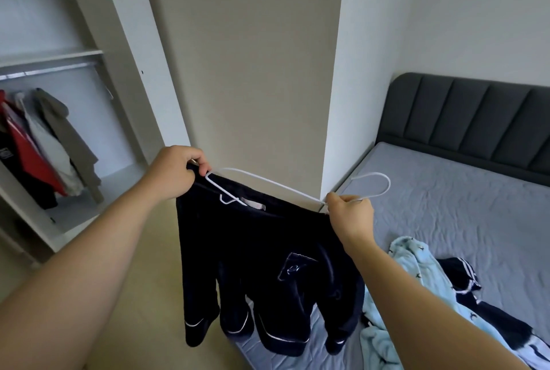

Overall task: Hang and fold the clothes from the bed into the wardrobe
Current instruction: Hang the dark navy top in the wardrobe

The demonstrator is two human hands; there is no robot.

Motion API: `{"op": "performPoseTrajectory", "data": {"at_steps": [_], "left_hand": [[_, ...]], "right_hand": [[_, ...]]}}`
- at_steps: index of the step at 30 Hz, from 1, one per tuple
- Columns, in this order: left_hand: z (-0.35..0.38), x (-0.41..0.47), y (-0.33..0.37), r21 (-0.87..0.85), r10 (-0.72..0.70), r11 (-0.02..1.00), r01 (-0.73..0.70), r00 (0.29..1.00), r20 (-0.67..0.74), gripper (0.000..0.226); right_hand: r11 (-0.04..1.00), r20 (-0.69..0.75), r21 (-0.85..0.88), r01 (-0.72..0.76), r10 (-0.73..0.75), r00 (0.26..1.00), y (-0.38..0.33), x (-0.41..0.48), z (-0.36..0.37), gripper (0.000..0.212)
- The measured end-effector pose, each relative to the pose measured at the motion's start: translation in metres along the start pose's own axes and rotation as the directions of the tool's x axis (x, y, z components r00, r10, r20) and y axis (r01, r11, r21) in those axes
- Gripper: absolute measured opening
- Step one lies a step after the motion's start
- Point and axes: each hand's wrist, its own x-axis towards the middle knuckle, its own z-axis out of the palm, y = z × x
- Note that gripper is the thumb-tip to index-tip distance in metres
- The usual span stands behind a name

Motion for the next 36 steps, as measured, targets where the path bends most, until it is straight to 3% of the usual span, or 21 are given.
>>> {"op": "performPoseTrajectory", "data": {"at_steps": [8,14,18,21,25,29,36], "left_hand": [[0.013,0.003,-0.01,-0.008,-0.038,0.999,0.038,0.998,-0.049,0.049],[0.022,0.009,-0.003,-0.044,-0.052,0.998,0.049,0.996,-0.068,0.045],[0.034,0.002,0.022,0.055,-0.022,0.998,0.026,0.998,-0.061,0.041],[0.052,-0.01,0.046,0.145,0.08,0.986,-0.083,0.996,0.031,0.038],[0.079,-0.024,0.071,0.135,0.146,0.978,-0.159,0.984,0.099,0.034],[0.099,-0.037,0.09,0.143,0.218,0.957,-0.252,0.951,0.219,0.026],[0.111,-0.037,0.072,0.062,0.188,0.974,-0.219,0.927,0.325,0.013]], "right_hand": [[0.999,-0.036,0.027,-0.028,0.029,0.999,0.003,-0.005,-0.008,0.038],[0.984,0.046,-0.166,0.062,-0.055,0.997,0.012,-0.014,-0.01,0.047],[0.927,0.068,-0.355,0.117,-0.1,0.993,0.009,-0.018,-0.005,0.053],[0.898,0.137,-0.396,0.189,-0.145,0.98,-0.006,-0.021,0.002,0.055],[0.835,0.264,-0.459,0.303,-0.197,0.944,-0.026,-0.027,0.012,0.052],[0.766,0.252,-0.532,0.361,-0.263,0.931,-0.036,-0.03,0.016,0.046],[0.631,0.307,-0.633,0.448,-0.326,0.894,-0.035,-0.031,0.009,0.051]]}}
